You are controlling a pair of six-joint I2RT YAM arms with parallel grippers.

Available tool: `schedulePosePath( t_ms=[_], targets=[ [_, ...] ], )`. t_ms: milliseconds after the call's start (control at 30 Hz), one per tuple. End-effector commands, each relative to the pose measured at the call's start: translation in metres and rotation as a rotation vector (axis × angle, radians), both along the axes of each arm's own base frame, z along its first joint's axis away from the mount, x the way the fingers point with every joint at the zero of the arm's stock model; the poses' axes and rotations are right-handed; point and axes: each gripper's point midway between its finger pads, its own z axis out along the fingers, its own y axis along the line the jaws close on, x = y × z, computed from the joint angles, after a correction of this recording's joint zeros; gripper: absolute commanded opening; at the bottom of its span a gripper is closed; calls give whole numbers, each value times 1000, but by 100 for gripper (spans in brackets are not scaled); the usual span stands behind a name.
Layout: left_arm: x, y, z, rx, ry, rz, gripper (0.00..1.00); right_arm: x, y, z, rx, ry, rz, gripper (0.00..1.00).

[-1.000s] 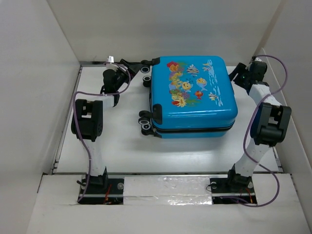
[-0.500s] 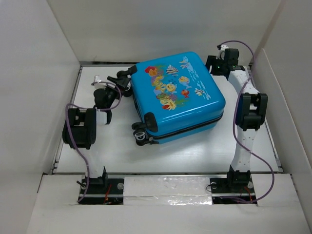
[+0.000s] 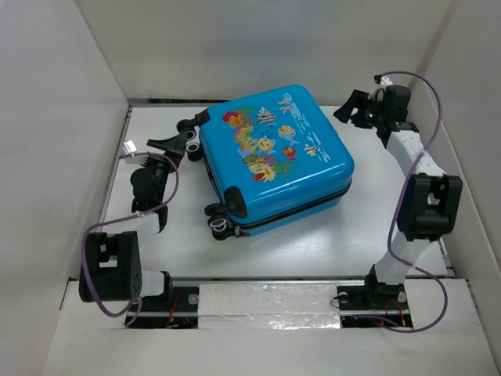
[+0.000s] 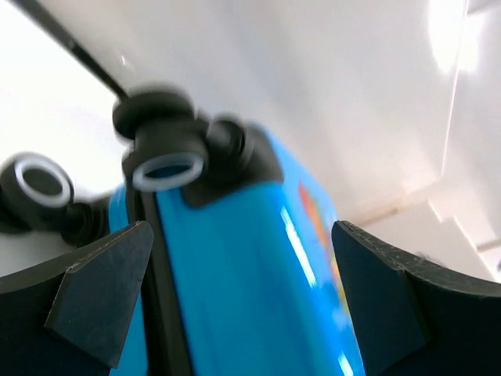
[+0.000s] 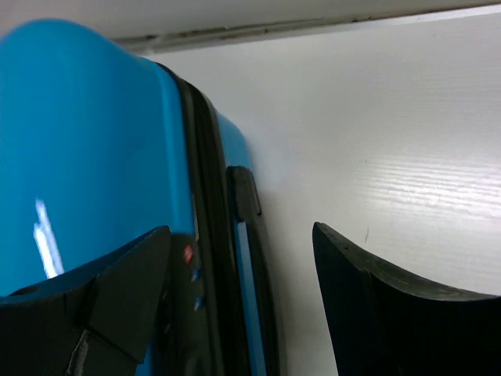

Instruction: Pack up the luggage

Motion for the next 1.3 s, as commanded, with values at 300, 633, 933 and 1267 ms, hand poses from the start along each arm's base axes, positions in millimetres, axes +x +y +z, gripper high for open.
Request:
schedulePosePath(
  t_ms=[300,633,933,1267],
  targets=[
    [106,34,7,2,116,-27,99,-119,44,33,117,-277,-7,72],
    [132,15,0,4,141,-102,99,-173,68,20,85,-275,52,72],
    [140,0,-5,-78,117,-150,89,-228,58,-11,46,-240,-42,50],
    [155,-7,2,-144,40,-186,81,-286,40,-39,5,-178,-86,54]
  ],
)
